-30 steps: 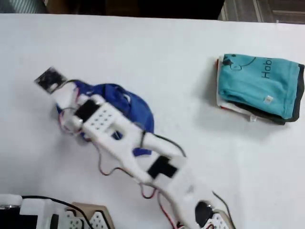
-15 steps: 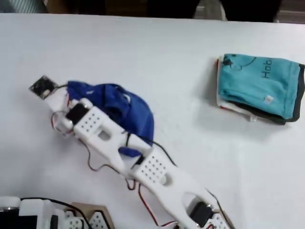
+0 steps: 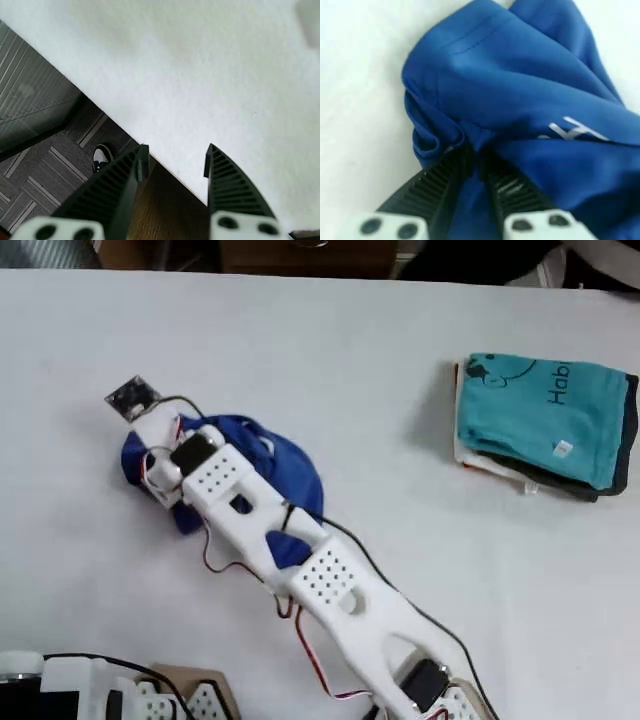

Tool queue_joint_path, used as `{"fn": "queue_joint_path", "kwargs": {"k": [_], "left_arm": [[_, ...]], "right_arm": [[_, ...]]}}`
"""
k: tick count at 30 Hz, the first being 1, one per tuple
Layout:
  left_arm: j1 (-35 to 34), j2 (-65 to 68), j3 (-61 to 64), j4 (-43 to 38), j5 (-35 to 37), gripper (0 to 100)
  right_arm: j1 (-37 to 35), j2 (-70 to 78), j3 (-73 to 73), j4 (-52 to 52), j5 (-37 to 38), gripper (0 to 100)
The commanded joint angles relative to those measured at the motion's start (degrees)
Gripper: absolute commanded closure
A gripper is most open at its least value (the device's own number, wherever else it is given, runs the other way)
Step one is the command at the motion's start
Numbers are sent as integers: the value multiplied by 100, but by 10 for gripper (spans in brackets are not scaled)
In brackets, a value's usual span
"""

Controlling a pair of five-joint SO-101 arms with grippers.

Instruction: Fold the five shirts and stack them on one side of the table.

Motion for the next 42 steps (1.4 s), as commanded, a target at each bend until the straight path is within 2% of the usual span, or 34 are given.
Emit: {"fn": "queue_joint_path", "kwargs": {"k": [1, 9, 13, 20, 26, 28, 35, 38, 42], "left_arm": [[-9, -229, -31, -44, -44, 797], [308, -220, -22, -35, -35, 797], [404, -220, -13, -35, -35, 797], [519, -211, -22, -35, 229, 797], [1002, -211, -13, -35, 246, 797], [1301, -211, 4, -35, 299, 797], [3007, -211, 84, -35, 1477, 797], [3912, -211, 57, -35, 2004, 794], [5099, -211, 48, -35, 2708, 794]], "right_arm": [[224, -215, -554, 453, 9, 979], [532, -444, -2163, 1895, 9, 979], [488, -505, -2321, 2440, 9, 979], [752, -549, -2321, 2466, 9, 979], [1648, -1332, -2295, 2492, 18, 979], [2053, -1666, -2268, 2492, 26, 979], [3134, -2835, -2084, 2510, 554, 980], [3363, -3670, -1257, 2510, 633, 980], [3371, -5200, 633, 2510, 668, 980]]}}
